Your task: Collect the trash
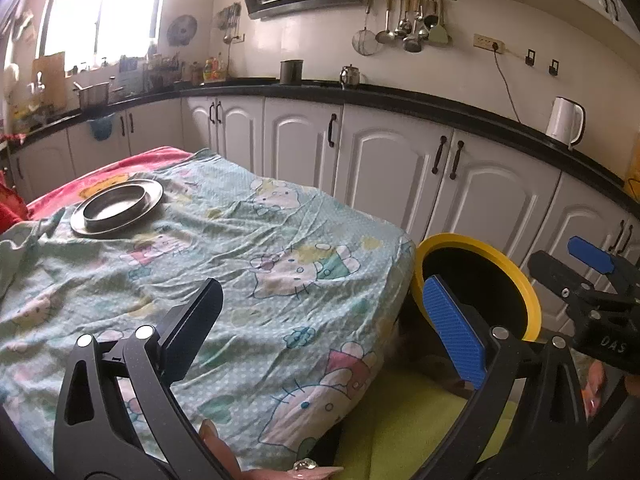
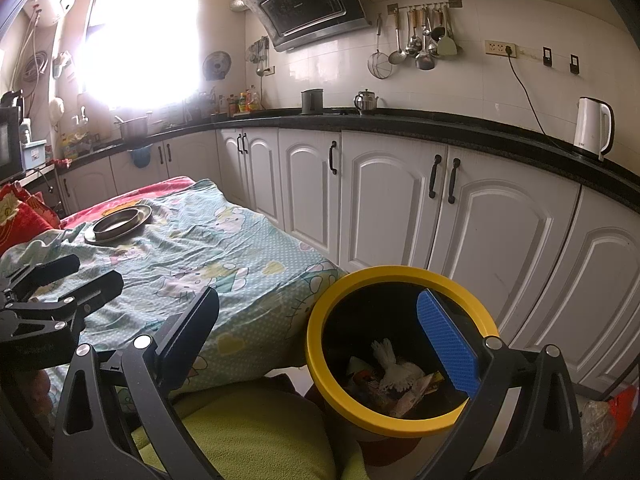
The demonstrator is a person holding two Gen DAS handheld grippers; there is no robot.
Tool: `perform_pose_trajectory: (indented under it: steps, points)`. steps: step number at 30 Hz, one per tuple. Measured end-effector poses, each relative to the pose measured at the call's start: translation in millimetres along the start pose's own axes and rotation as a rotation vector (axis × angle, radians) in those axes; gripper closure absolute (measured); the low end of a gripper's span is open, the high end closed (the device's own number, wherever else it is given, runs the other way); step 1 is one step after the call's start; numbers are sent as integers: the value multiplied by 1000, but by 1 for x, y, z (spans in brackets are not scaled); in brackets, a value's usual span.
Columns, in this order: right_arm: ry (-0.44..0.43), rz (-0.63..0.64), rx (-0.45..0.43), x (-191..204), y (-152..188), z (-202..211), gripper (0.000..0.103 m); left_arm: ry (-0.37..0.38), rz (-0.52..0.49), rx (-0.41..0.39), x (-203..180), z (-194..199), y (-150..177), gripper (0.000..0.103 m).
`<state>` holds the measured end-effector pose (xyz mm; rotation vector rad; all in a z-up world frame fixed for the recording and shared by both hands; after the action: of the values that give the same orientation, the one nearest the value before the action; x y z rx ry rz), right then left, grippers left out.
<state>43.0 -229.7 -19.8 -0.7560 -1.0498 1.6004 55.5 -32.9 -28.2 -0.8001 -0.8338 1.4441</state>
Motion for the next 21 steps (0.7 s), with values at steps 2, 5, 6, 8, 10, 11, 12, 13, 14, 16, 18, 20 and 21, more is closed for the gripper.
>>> perform_pose_trajectory:
  steps: [2, 5, 6, 8, 10, 11, 12, 13, 14, 16, 18, 20, 21]
  points:
    - [0, -1, 1, 0, 2, -1, 6, -11, 0, 1, 1, -1, 0, 11]
    - [0, -4, 10, 0, 4, -2, 6, -13, 7, 1, 4, 0, -1, 11]
    - [1, -4, 15, 0, 4, -2, 6, -18, 13, -2, 6, 1, -1, 11]
    - [-7, -1, 20, 2, 2, -5, 6, -24, 25, -5, 13, 2, -3, 11]
    - [-53, -19, 22, 9, -5, -8, 6, -52, 49, 0, 30, 5, -4, 11]
    - [-83, -21, 31, 14, -11, -12, 6, -76, 63, 5, 43, 7, -4, 11]
    - [-104, -16, 37, 22, -16, -17, 6, -108, 82, 12, 59, 9, -3, 11]
    - [-120, -12, 43, 30, -21, -22, 6, -141, 107, 24, 78, 11, -1, 11]
    - [-152, -9, 48, 41, -28, -29, 6, -163, 135, 37, 99, 13, 2, 11]
    - [-243, 13, 63, 77, -41, -47, 6, -260, 195, 51, 150, 22, 8, 11]
    - [-336, 62, 83, 121, -50, -65, 6, -408, 243, 61, 205, 35, 18, 11]
    - [-459, 143, 143, 184, -51, -88, 6, -540, 287, 85, 255, 46, 29, 11]
    - [-505, 170, 174, 211, -49, -98, 6, -617, 302, 104, 285, 52, 37, 11]
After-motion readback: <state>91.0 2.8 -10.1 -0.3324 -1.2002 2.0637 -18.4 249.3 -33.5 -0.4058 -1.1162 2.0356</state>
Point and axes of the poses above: each gripper's, at about its wrist camera, not at the fingertips, and z roughly against the way its jaws point, x to its left, y to its underside, the point moved 2 cm from there along -z, roughly the way its jaws point, and after that the axes turned 9 degrees about -y, right-handed, at the moved point
